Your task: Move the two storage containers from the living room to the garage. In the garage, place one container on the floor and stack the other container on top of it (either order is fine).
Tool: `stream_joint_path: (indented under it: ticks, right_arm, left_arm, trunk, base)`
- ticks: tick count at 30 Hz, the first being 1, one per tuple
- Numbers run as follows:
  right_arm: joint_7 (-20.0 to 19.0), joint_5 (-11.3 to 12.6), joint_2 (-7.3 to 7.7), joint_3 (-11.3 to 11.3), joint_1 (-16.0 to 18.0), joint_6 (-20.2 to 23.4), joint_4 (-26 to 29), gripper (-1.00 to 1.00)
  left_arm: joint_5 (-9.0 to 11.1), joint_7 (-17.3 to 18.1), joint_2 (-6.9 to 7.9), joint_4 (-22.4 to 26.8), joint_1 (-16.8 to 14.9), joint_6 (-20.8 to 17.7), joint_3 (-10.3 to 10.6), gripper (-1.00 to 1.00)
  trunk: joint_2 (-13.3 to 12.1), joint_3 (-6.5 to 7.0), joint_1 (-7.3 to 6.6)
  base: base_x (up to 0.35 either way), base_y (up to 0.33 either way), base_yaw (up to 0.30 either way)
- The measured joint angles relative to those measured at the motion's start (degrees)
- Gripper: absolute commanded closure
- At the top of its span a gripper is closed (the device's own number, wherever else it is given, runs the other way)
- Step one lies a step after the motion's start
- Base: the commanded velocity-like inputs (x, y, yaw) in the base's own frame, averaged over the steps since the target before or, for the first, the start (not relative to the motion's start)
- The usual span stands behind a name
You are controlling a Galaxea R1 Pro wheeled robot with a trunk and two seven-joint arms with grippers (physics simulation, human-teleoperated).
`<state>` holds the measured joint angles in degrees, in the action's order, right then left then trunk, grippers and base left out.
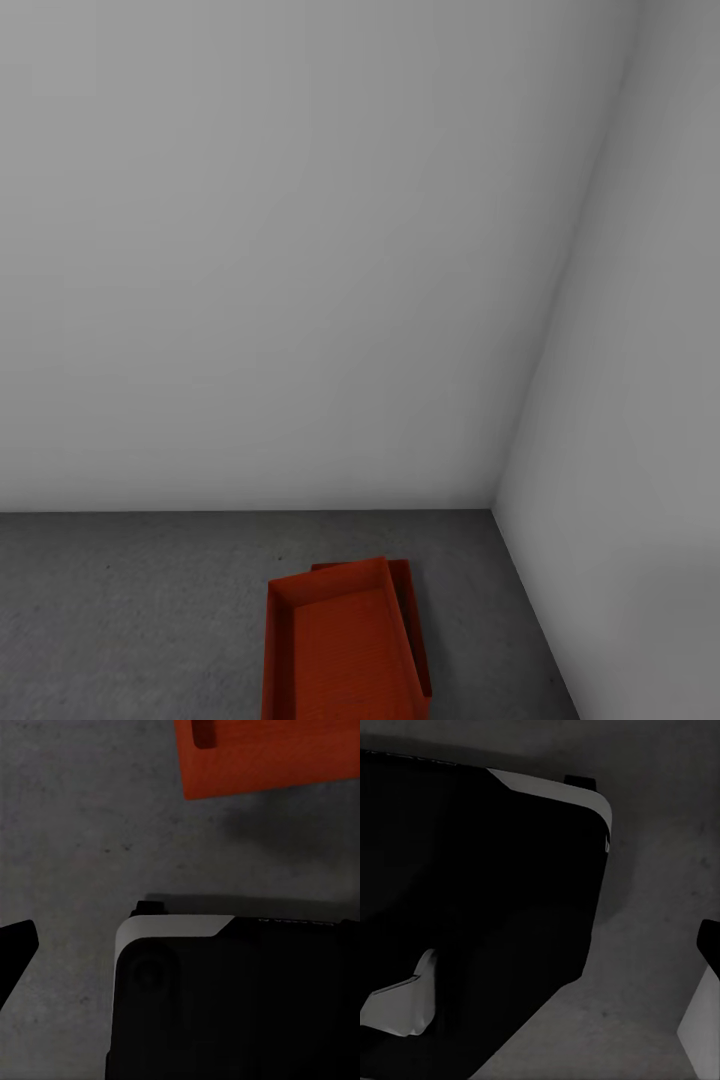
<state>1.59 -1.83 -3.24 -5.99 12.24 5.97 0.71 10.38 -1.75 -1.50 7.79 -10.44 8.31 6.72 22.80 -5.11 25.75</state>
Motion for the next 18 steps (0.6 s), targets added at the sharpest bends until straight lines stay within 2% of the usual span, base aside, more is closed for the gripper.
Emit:
stream_joint_path:
  ticks: [18]
  right_arm:
    - [0.0, 0.0, 0.0, 0.0, 0.01, 0.0, 0.0, -1.0]
  left_arm:
    - [0.0, 0.0, 0.0, -0.01, 0.02, 0.0, 0.0, -1.0]
  trunk:
    - [0.0, 0.0, 0.0]
  base:
    - [0.0, 0.0, 0.0]
